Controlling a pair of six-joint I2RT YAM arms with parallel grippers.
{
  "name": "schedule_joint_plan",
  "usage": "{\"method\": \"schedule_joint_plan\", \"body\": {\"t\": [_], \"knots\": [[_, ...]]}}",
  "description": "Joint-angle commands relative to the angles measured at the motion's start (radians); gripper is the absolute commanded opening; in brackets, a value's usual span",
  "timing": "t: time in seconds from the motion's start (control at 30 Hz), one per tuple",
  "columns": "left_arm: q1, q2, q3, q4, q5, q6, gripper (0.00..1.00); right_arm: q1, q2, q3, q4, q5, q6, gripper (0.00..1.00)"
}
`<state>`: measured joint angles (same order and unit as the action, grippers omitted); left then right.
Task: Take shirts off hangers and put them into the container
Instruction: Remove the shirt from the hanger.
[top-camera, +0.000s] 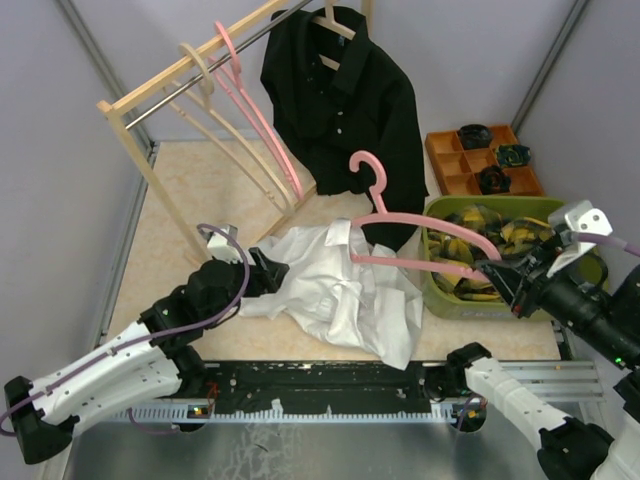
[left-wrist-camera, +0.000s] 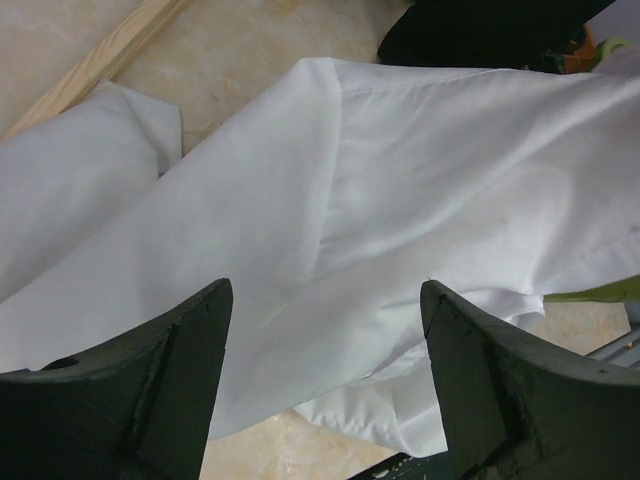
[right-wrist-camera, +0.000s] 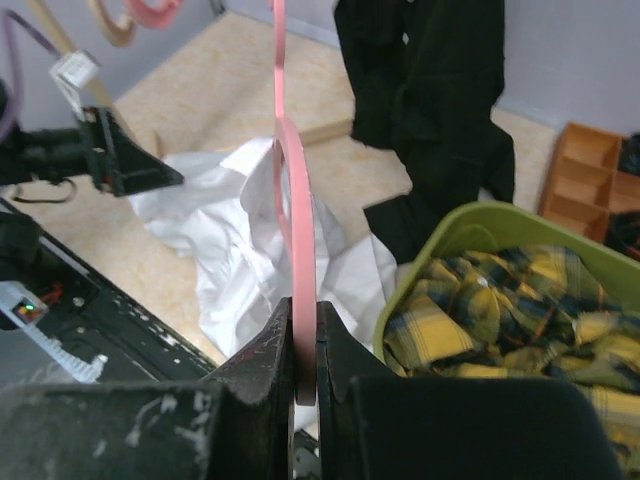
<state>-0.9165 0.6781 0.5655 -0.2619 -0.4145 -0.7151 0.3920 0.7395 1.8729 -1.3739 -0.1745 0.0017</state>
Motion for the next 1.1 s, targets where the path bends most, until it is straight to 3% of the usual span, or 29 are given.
{"method": "schedule_joint_plan", "body": {"t": [0.0,0.1,0.4,0.57,0.7,0.8,1.07], "knots": [[-0.003,-0.003,-0.005,0.011,0.002,-0.005,0.83,0.04,-0.043,0.107,0.145,-0.096,0.047,0.0],[-0.004,-0.001,-0.017,0.03,0.014,0.003,0.87,0.076,-0.06,0.131,0.153,-0.086,0.076,0.0],[-0.003,0.094,0.003,0.076,0.115,0.0,0.87,0.101,-0.04,-0.047,0.141,0.127,0.108,0.0],[-0.003,0.116,0.011,0.067,0.13,0.015,0.85,0.107,-0.082,-0.049,0.23,0.085,0.12,0.0],[-0.003,0.095,0.006,0.071,0.118,0.017,0.85,0.114,-0.092,-0.014,0.223,0.147,0.129,0.0],[-0.003,0.078,-0.007,0.087,0.108,0.014,0.86,0.114,-0.139,-0.078,0.337,0.174,0.135,0.0],[-0.003,0.079,0.005,0.085,0.106,0.014,0.86,0.114,-0.211,-0.442,0.869,0.181,0.091,0.0]]}}
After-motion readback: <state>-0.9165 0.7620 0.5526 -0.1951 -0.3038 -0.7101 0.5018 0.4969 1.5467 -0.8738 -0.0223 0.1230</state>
